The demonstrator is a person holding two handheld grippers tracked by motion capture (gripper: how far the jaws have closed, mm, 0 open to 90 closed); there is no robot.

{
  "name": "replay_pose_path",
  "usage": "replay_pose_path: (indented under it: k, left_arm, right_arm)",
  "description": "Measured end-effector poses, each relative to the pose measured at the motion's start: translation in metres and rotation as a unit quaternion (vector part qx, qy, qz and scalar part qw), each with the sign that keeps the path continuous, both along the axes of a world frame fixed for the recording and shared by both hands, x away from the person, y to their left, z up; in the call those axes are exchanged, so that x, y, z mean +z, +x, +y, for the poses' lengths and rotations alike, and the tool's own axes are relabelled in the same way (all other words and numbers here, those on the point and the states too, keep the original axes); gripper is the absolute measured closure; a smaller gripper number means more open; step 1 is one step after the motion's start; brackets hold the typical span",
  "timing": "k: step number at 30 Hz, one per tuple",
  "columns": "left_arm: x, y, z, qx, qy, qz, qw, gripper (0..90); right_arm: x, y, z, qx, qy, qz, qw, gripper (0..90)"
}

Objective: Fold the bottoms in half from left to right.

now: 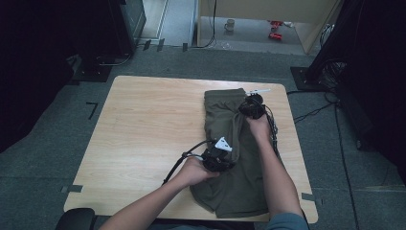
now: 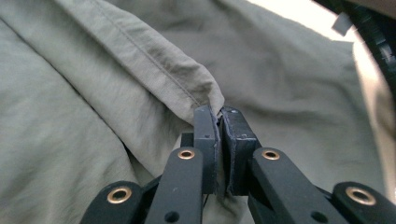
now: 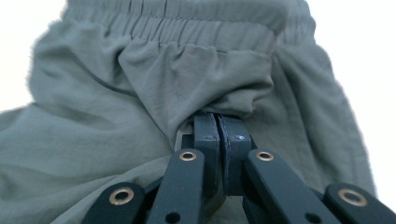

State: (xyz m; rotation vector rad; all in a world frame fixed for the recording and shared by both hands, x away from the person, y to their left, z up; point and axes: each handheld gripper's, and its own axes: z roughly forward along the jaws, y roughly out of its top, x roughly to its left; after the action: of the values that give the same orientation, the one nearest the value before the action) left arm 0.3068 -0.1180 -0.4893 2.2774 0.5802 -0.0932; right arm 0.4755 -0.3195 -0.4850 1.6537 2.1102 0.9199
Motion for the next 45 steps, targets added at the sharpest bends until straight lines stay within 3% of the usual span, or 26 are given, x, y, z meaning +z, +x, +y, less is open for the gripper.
replay_pose_path:
  k: [3, 6, 8, 14, 16, 17, 18, 24, 26, 28, 31, 34, 38, 43, 45]
  left_arm:
    - [-0.011, 0.001, 0.001, -0.009, 0.02, -0.016, 0.9996, 84.9]
    - [-0.016, 0.006, 0.008, -0.005, 0.011, -0.001, 0.9999, 85.0]
    - [-0.016, 0.011, 0.013, -0.001, 0.009, 0.011, 0.9999, 85.1]
    - [-0.016, 0.029, 0.037, 0.022, 0.014, 0.01, 0.9996, 84.8]
    - [-0.016, 0.032, 0.043, 0.026, 0.018, 0.007, 0.9995, 84.8]
    - [-0.015, 0.038, 0.056, 0.031, 0.027, -0.011, 0.9991, 84.7]
    - [-0.014, 0.041, 0.062, 0.03, 0.031, -0.017, 0.9989, 84.6]
    - [-0.01, 0.058, 0.091, 0.058, 0.054, -0.028, 0.9964, 82.7]
    - [-0.008, 0.066, 0.106, 0.069, 0.069, -0.038, 0.9945, 82.7]
    - [-0.008, 0.073, 0.116, 0.08, 0.068, -0.032, 0.994, 82.6]
    - [-0.008, 0.086, 0.131, 0.095, 0.058, -0.007, 0.9937, 82.7]
    - [-0.008, 0.095, 0.145, 0.11, 0.062, -0.018, 0.9918, 82.5]
    - [-0.008, 0.108, 0.164, 0.131, 0.067, -0.05, 0.9878, 82.6]
    - [-0.011, 0.124, 0.18, 0.142, 0.056, -0.064, 0.9862, 86.3]
    - [-0.011, 0.137, 0.19, 0.166, 0.061, -0.077, 0.9813, 86.3]
  right_arm:
    - [-0.01, 0.0, 0.0, 0.001, -0.003, -0.004, 1.0, 87.6]
    - [-0.018, 0.0, 0.003, 0.005, -0.016, -0.003, 0.9998, 87.5]
    - [-0.02, -0.001, 0.003, 0.005, -0.013, -0.013, 0.9998, 87.5]
    - [-0.021, -0.001, 0.006, 0.003, -0.017, -0.02, 0.9996, 87.5]
    - [-0.022, -0.001, 0.007, 0.0, -0.017, -0.02, 0.9997, 87.5]
    - [-0.023, -0.001, 0.009, 0.0, -0.016, -0.026, 0.9995, 87.5]
    - [-0.023, -0.001, 0.01, -0.001, -0.016, -0.026, 0.9995, 87.5]
    - [-0.024, 0.0, 0.021, 0.001, -0.018, -0.033, 0.9993, 87.5]
    - [-0.024, 0.001, 0.029, 0.0, -0.015, -0.036, 0.9993, 87.5]
    - [-0.025, 0.002, 0.034, 0.001, -0.012, -0.037, 0.9992, 87.5]
    - [-0.026, 0.003, 0.041, 0.004, -0.006, -0.042, 0.9991, 87.5]
    - [-0.027, 0.003, 0.047, 0.006, 0.001, -0.043, 0.9991, 87.5]
    - [-0.028, 0.002, 0.054, 0.015, 0.009, -0.045, 0.9988, 87.5]
    - [-0.027, 0.006, 0.061, 0.024, 0.008, -0.044, 0.9987, 87.5]
    - [-0.027, 0.007, 0.065, 0.026, 0.012, -0.039, 0.9988, 87.5]
